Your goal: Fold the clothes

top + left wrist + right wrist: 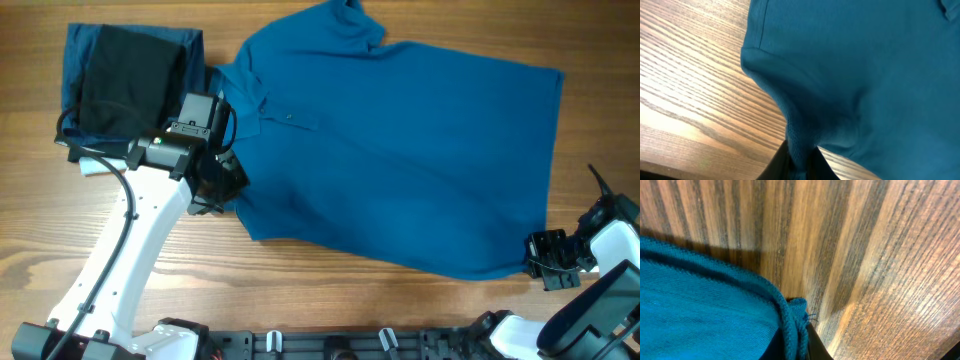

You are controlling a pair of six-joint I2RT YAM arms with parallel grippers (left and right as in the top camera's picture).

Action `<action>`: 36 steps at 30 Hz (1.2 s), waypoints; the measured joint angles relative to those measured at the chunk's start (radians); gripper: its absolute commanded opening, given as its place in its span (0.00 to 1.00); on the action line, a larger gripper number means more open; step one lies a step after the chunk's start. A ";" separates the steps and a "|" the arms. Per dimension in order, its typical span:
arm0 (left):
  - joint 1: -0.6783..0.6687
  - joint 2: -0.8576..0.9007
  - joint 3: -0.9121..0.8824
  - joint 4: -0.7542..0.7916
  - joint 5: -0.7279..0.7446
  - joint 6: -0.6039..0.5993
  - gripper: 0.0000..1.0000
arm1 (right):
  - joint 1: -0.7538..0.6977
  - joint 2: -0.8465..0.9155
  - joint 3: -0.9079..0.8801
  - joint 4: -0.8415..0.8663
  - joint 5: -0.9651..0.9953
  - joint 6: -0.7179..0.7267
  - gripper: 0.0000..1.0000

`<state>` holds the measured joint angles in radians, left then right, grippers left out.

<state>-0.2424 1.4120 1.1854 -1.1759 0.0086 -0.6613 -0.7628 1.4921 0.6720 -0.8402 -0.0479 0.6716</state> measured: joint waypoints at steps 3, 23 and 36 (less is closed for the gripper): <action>0.000 0.000 0.000 0.000 0.000 0.013 0.04 | 0.000 0.000 0.017 -0.035 0.000 -0.039 0.04; -0.136 0.004 0.171 -0.269 -0.014 0.011 0.04 | 0.000 0.002 0.236 -0.174 -0.005 -0.101 0.04; -0.168 0.015 0.276 -0.470 -0.087 -0.063 0.04 | 0.000 0.002 0.349 -0.249 -0.022 -0.143 0.04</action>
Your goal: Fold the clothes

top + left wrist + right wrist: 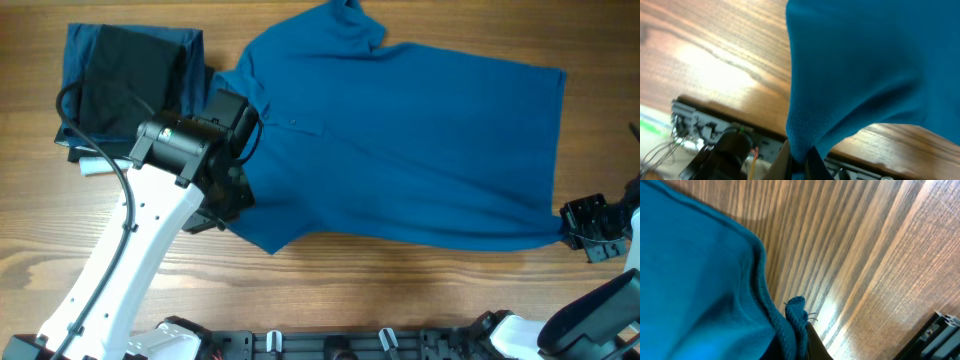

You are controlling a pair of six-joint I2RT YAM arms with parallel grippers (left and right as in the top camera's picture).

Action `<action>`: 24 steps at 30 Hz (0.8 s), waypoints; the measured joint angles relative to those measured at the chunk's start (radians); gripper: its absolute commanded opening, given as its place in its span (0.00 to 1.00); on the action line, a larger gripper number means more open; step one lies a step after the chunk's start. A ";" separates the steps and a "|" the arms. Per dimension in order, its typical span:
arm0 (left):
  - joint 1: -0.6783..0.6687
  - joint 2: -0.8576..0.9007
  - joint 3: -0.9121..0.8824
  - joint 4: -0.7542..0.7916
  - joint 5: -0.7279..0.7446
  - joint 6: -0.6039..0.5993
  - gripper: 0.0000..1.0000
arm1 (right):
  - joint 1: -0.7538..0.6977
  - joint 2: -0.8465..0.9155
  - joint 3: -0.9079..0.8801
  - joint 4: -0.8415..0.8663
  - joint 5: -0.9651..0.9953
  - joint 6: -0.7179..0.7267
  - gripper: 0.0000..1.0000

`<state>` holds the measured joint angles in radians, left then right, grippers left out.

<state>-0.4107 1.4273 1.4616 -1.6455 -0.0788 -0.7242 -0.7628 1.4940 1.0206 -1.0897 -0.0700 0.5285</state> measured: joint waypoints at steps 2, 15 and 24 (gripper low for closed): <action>0.000 0.000 0.003 -0.024 0.000 -0.011 0.04 | 0.000 0.000 0.000 -0.003 0.000 -0.006 0.04; 0.065 0.117 0.016 0.192 -0.059 -0.018 0.04 | 0.000 0.049 0.031 0.022 -0.055 -0.037 0.04; 0.162 0.174 0.019 0.463 -0.043 0.098 0.04 | 0.119 0.182 0.115 0.179 -0.094 -0.033 0.04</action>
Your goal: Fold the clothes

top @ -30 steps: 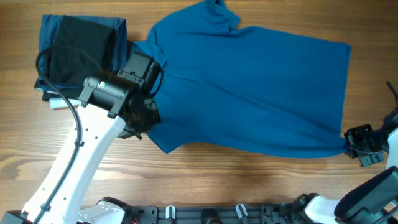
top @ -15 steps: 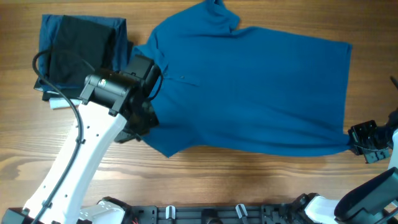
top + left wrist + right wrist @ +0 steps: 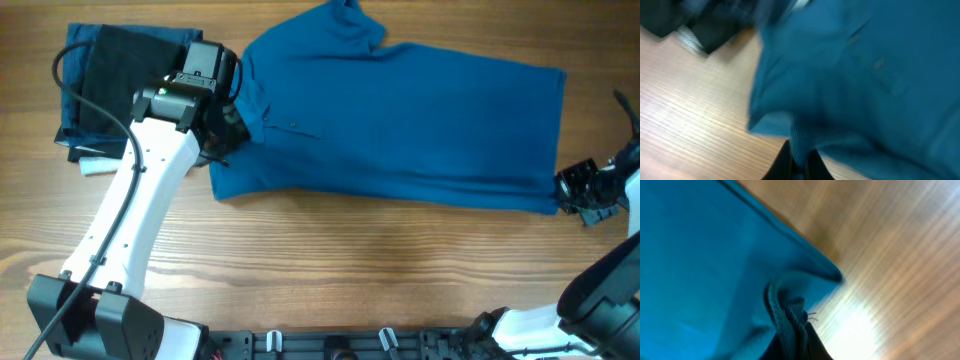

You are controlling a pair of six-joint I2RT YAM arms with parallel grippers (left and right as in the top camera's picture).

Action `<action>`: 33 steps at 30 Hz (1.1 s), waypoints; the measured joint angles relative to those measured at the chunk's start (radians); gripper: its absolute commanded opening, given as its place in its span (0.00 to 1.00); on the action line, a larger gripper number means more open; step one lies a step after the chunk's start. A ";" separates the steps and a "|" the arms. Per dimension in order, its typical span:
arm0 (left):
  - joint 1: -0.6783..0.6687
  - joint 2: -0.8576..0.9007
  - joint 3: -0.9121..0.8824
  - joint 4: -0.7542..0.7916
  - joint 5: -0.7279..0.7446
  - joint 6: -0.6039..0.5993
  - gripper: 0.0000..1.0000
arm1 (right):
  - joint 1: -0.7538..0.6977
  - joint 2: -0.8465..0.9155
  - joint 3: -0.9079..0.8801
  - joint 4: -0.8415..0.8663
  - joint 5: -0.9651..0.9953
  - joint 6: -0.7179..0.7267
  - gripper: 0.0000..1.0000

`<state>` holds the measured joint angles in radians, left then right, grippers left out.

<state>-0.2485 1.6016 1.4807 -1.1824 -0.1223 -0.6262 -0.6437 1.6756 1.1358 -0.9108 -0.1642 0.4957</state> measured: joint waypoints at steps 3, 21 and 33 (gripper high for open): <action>-0.002 0.000 0.000 0.142 0.006 0.031 0.04 | 0.038 0.028 0.000 0.094 -0.001 0.008 0.04; -0.002 0.217 0.002 0.357 0.006 0.076 0.04 | 0.125 0.048 0.000 0.331 0.011 0.049 0.04; -0.002 0.248 0.002 0.459 -0.102 0.076 0.04 | 0.148 0.179 0.000 0.411 0.057 0.044 0.05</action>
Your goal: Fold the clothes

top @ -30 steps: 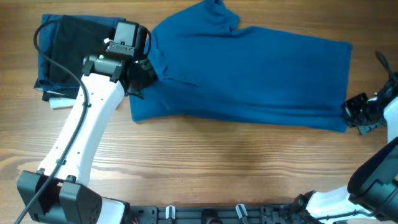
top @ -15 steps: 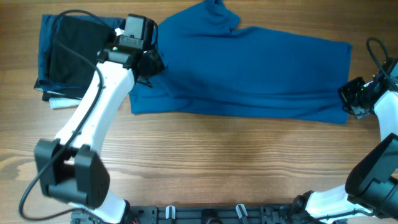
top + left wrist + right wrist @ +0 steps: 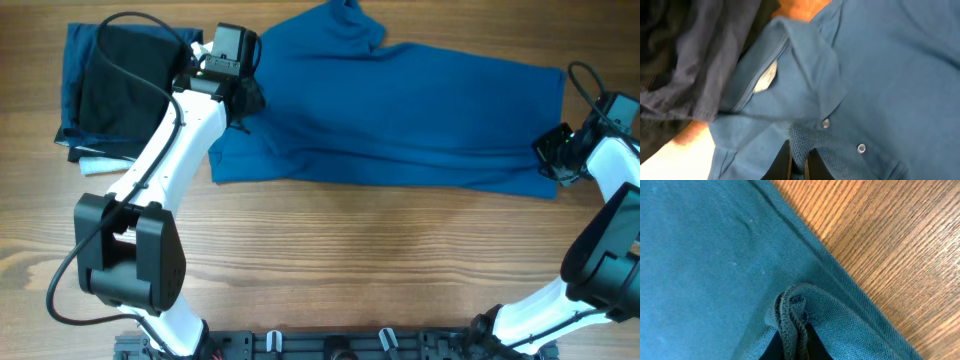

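Observation:
A blue polo shirt point(image 3: 400, 110) lies across the table, its near long side folded up over itself, collar to the left. My left gripper point(image 3: 243, 100) is shut on a pinch of the shirt's edge point(image 3: 799, 142) at the collar and button placket point(image 3: 826, 123). Over at the right end, my right gripper point(image 3: 550, 148) is shut on a bunched bit of the hem point(image 3: 791, 315), laid on top of the shirt.
A stack of folded dark clothes point(image 3: 125, 75) sits at the far left, touching the shirt's collar end; its dark fabric point(image 3: 685, 65) shows in the left wrist view. Bare wooden table point(image 3: 350, 260) runs along the front.
Both grippers, still pinching the shirt's near edge, have moved further away from the front. The folded-over strip is wider and the shirt's visible band narrower.
At first the shirt lay spread wide, my grippers shut on its near corners at the table. Then both corners were lifted. Later they were carried over the shirt's body, and now they rest near the collar and the right end, the shirt folded lengthwise.

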You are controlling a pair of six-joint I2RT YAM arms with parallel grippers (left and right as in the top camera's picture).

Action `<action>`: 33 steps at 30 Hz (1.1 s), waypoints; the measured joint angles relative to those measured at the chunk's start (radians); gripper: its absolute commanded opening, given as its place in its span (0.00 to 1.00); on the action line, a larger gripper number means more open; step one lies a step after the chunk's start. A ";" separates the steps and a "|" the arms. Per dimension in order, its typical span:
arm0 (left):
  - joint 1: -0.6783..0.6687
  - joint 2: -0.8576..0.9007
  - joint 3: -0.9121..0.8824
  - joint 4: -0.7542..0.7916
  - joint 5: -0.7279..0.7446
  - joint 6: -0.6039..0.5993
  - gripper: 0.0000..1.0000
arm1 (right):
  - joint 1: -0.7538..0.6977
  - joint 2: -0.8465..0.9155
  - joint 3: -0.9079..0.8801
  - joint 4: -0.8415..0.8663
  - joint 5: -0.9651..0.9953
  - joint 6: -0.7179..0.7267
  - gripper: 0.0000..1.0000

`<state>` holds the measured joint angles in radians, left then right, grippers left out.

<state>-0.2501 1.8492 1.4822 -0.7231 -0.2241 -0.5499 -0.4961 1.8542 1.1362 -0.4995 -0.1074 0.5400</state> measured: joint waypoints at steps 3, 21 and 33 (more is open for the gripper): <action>0.000 0.000 0.000 0.023 -0.004 0.000 0.04 | 0.000 0.030 0.000 0.018 0.000 -0.004 0.06; 0.000 0.083 0.023 0.147 -0.018 0.034 0.65 | 0.000 0.048 0.039 0.130 -0.092 -0.109 0.90; 0.000 -0.062 0.125 -0.325 0.080 0.007 0.04 | 0.133 0.003 0.307 -0.403 -0.296 -0.429 0.04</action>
<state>-0.2501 1.7870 1.6073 -1.0477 -0.1436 -0.5430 -0.3630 1.8568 1.4429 -0.9024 -0.4038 0.1108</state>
